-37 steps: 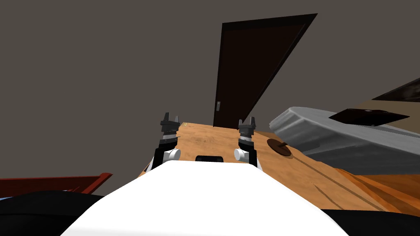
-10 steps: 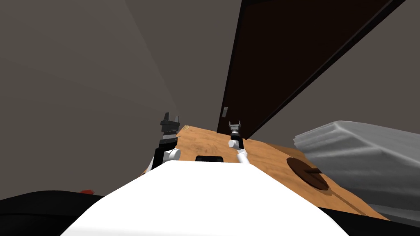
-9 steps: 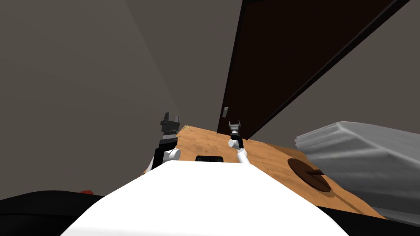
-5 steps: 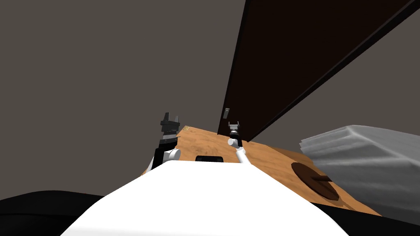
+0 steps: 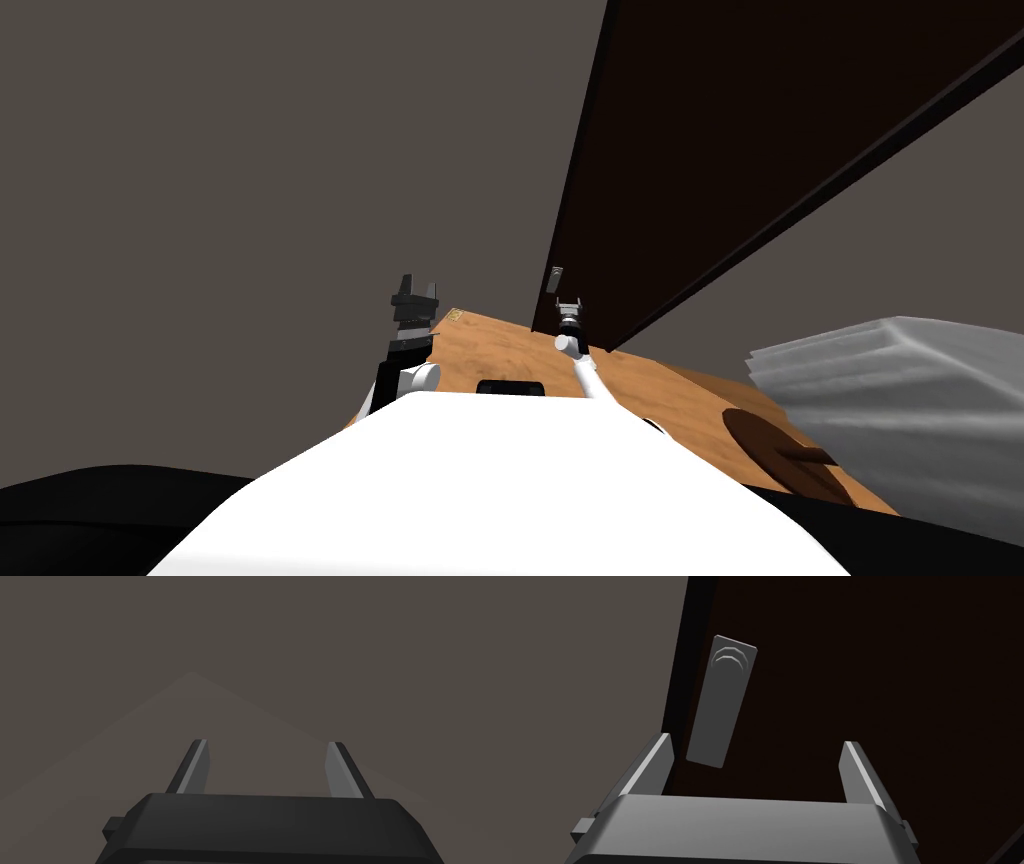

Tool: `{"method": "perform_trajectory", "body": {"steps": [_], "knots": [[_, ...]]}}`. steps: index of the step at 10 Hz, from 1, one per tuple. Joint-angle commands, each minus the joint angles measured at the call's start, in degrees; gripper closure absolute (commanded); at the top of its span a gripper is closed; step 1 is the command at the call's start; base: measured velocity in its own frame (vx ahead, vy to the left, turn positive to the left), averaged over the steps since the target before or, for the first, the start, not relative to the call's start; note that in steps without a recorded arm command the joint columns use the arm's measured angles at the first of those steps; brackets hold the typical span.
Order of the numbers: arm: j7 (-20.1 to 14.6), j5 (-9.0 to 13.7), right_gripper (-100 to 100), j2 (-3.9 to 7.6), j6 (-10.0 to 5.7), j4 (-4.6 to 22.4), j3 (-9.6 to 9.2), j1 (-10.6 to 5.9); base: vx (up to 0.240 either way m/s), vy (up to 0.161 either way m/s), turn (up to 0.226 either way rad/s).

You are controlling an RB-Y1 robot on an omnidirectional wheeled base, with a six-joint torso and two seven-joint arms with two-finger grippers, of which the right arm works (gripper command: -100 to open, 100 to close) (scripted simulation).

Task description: Pull the door open

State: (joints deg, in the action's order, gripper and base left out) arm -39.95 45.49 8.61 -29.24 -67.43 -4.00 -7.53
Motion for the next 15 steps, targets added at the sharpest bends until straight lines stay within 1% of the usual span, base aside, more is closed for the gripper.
{"method": "perform_trajectory", "body": {"steps": [1,4,6,7,8,9,11,12,13,14,15], "knots": [[-1.5,1.4,-100,0.18,0.00,2.3,-0.07,-1.47,0.108,-0.012,0.032],[-3.8,3.7,-100,0.46,0.07,5.6,-0.19,-3.51,0.094,-0.012,0.031],[-6.5,6.3,-100,0.77,0.15,9.4,-0.34,-5.89,0.134,-0.011,0.050],[-7.0,6.9,-100,0.84,0.16,10.2,-0.37,-6.42,0.132,-0.014,0.036],[-8.1,7.9,-100,0.95,0.20,11.8,-0.43,-7.37,0.133,-0.003,0.032],[-8.5,8.3,-100,1.00,0.21,12.3,-0.45,-7.74,0.114,-0.011,0.018],[-10.1,9.9,-100,1.16,0.26,14.6,-0.54,-9.16,0.089,-0.009,0.024],[-9.4,9.4,-100,1.01,0.34,13.9,-0.40,-8.81,0.041,-0.007,0.008],[-10.9,9.8,-100,2.72,0.38,14.1,-0.12,-8.25,0.134,0.011,0.132],[-12.0,10.0,-100,4.05,0.39,14.3,0.09,-7.76,0.217,0.023,0.179],[-12.7,10.1,-100,4.79,0.40,14.3,0.21,-7.49,0.171,0.019,0.087]]}}
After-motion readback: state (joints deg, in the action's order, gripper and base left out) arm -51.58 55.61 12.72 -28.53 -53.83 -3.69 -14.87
